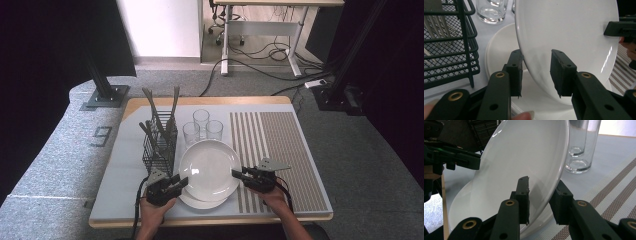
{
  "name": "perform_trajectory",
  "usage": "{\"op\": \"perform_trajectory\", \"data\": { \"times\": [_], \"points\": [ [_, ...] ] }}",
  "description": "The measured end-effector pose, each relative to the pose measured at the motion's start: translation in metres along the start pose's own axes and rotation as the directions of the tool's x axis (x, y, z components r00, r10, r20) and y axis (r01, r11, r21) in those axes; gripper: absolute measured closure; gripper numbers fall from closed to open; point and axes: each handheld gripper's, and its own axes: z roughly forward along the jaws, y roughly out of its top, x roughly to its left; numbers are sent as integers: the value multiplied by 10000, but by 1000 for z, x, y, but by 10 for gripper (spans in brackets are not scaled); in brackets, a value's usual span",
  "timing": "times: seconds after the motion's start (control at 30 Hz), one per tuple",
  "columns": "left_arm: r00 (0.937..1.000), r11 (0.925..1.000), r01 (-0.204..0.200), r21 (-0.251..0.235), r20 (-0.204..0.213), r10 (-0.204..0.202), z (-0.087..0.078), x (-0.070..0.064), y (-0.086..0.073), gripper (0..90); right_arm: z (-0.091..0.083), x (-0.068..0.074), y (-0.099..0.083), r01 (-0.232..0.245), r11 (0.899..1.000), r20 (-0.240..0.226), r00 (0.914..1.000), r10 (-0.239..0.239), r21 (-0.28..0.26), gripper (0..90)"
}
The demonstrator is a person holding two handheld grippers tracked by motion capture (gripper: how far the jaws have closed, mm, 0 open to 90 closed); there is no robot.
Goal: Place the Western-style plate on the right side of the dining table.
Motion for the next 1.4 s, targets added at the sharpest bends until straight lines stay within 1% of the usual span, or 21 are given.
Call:
{"op": "perform_trajectory", "data": {
  "times": [0.13, 0.33, 0.5, 0.63, 0.83, 0.9, 0.97, 1.07, 1.4],
  "points": [
    [10000, 9999, 35, -116, -2, -35, -1, 1, 1, 629, 0, 0, 1, 4, 10000, -47, 10000, -4, 5, 717],
    [10000, 9994, 26, -331, 41, -25, -6, 1, 3, 635, 0, 1, 4, -116, 9999, -127, 9999, 117, 74, 736],
    [10000, 9984, 0, -569, 88, 5, -12, 0, 6, 634, -2, 2, 7, -231, 9997, -215, 9995, 231, 27, 767],
    [9999, 9975, -24, -706, 104, 32, -14, 0, 7, 636, -3, 4, 10, -180, 9998, -253, 9995, 178, -75, 783],
    [9999, 9966, -77, -825, 98, 85, -17, 0, 9, 634, -3, 7, 12, 83, 9996, -153, 9998, -88, -281, 793],
    [9999, 9964, -133, -841, 23, 135, -17, 0, 8, 633, -3, 8, 12, 305, 9990, -133, 9994, -309, -339, 792],
    [9997, 9962, -215, -848, -83, 209, -16, -1, 8, 631, -3, 9, 12, 396, 9984, -120, 9991, -402, -396, 791],
    [9996, 9961, -249, -852, -135, 238, -16, -2, 8, 628, -1, 8, 12, 356, 9983, -127, 9993, -362, -458, 785],
    [9992, 9955, -329, -887, -235, 310, -15, -3, 7, 623, 4, 5, 13, -42, 9987, -332, 9994, 25, -509, 776]
  ]
}}
